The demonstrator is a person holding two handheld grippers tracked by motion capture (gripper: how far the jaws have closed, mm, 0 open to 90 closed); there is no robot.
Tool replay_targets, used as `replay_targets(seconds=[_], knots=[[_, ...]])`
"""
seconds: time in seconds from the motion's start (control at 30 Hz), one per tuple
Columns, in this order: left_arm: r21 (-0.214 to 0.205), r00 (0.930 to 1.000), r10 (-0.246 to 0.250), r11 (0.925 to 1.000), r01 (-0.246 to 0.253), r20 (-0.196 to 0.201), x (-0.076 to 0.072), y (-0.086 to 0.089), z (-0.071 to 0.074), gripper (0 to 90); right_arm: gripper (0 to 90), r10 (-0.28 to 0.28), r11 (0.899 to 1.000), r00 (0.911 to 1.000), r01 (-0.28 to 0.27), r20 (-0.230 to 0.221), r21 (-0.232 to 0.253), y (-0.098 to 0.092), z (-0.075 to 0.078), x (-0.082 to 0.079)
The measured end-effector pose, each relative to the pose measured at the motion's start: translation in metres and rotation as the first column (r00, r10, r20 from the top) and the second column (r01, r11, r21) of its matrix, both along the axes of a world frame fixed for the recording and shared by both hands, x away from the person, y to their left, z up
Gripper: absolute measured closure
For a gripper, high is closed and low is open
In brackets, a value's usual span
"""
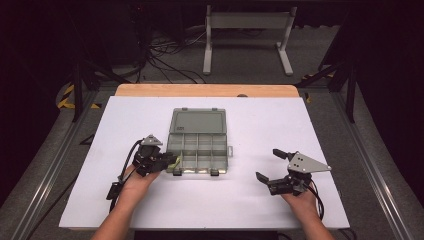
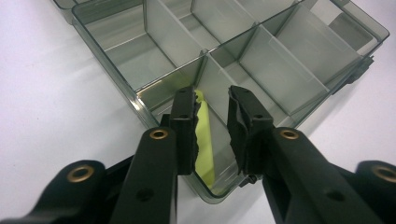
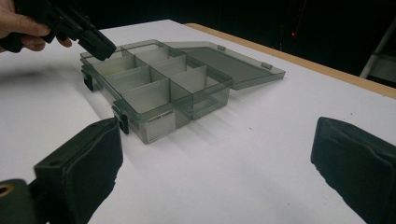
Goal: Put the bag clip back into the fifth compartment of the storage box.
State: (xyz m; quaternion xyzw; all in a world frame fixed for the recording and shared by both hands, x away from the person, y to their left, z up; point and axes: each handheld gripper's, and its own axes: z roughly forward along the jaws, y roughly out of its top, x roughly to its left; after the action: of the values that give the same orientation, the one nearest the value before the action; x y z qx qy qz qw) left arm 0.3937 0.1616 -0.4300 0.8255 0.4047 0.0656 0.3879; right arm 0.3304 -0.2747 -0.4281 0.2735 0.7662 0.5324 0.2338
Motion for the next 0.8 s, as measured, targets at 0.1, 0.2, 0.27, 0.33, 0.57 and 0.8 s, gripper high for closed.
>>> replay_targets(seconds=[0.1,0.2,0.27,0.33,0.57,0.8], knots=[[-0.001,0.9999,-0.005,1.0000,0.005,0.012,-0.001,0.000,0.002,65.3,2.9,0.002,1.000,1.0000,-0.002,-0.003,0.000,0.000,0.000,0.000],[-0.026,0.9998,-0.008,0.9996,0.009,0.020,-0.003,0.002,0.006,58.7,2.9,0.002,1.000,1.0000,-0.002,-0.002,0.000,0.000,0.000,0.000],[-0.076,0.9993,-0.019,0.9969,0.021,0.031,-0.006,0.005,0.010,51.8,3.0,0.000,1.000,1.0000,0.000,-0.002,0.002,0.000,0.000,0.000],[-0.094,0.9980,-0.027,0.9950,0.033,0.057,-0.008,0.007,0.014,43.6,2.9,0.002,1.000,1.0000,-0.002,-0.004,0.002,0.000,0.000,0.000],[-0.114,0.9862,-0.083,0.9885,0.100,0.144,-0.019,0.005,0.029,19.9,3.0,0.001,1.000,1.0000,-0.001,-0.004,0.005,0.000,0.000,0.000],[-0.101,0.9730,-0.127,0.9837,0.149,0.193,-0.028,0.004,0.039,8.4,2.9,0.002,1.000,1.0000,-0.002,-0.003,0.006,0.000,0.000,0.000]])
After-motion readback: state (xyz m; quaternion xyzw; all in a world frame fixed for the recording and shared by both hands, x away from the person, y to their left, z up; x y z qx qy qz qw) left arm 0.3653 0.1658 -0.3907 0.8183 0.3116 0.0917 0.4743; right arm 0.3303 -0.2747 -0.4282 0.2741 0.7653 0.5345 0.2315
